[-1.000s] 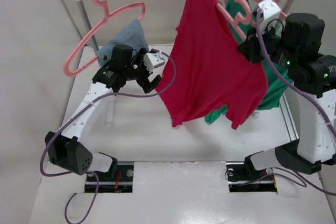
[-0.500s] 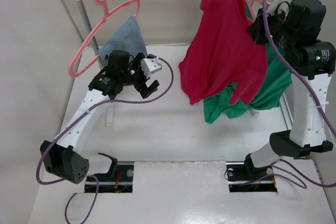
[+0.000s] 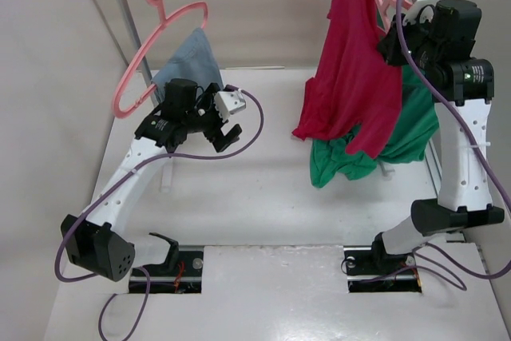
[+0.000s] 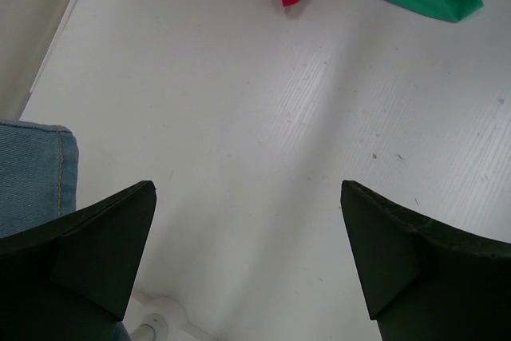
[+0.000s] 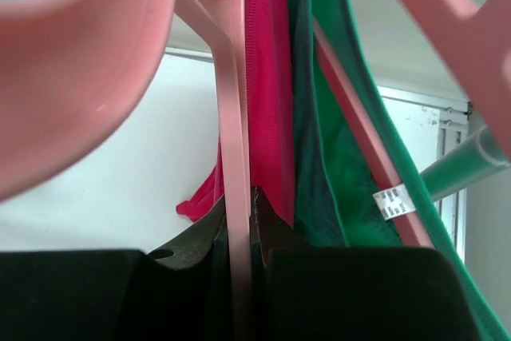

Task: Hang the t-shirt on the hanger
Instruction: Hang the hanger with tshirt onto the clothesline

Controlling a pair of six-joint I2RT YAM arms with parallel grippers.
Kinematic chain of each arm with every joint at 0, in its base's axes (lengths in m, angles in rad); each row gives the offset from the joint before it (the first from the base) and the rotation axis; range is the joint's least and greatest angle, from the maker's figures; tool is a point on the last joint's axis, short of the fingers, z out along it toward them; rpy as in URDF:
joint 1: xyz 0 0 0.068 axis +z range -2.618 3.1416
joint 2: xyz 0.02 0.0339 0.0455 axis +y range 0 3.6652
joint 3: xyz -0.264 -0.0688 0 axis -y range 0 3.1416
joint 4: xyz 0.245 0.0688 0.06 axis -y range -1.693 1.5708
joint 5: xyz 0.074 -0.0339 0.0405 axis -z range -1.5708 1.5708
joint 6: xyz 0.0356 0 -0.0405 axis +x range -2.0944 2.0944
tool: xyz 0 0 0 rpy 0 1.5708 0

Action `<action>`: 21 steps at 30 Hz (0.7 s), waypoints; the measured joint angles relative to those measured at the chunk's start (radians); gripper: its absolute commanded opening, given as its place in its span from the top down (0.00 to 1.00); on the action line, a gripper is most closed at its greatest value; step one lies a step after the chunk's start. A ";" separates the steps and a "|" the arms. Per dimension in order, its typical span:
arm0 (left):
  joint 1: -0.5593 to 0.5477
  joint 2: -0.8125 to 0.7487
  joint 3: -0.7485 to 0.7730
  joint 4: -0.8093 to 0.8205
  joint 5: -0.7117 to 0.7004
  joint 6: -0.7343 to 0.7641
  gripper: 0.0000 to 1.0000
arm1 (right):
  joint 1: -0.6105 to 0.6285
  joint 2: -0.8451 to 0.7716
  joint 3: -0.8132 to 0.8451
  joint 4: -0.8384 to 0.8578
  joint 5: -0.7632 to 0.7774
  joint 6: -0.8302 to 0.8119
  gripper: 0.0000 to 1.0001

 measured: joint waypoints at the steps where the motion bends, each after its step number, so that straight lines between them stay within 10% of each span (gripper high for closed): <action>1: 0.000 0.000 -0.001 -0.001 0.000 0.000 0.00 | -0.006 0.000 -0.014 0.007 -0.011 0.002 1.00; 21: 0.000 0.000 -0.014 -0.001 0.004 0.013 0.00 | -0.022 -0.123 -0.066 0.129 -0.092 0.022 1.00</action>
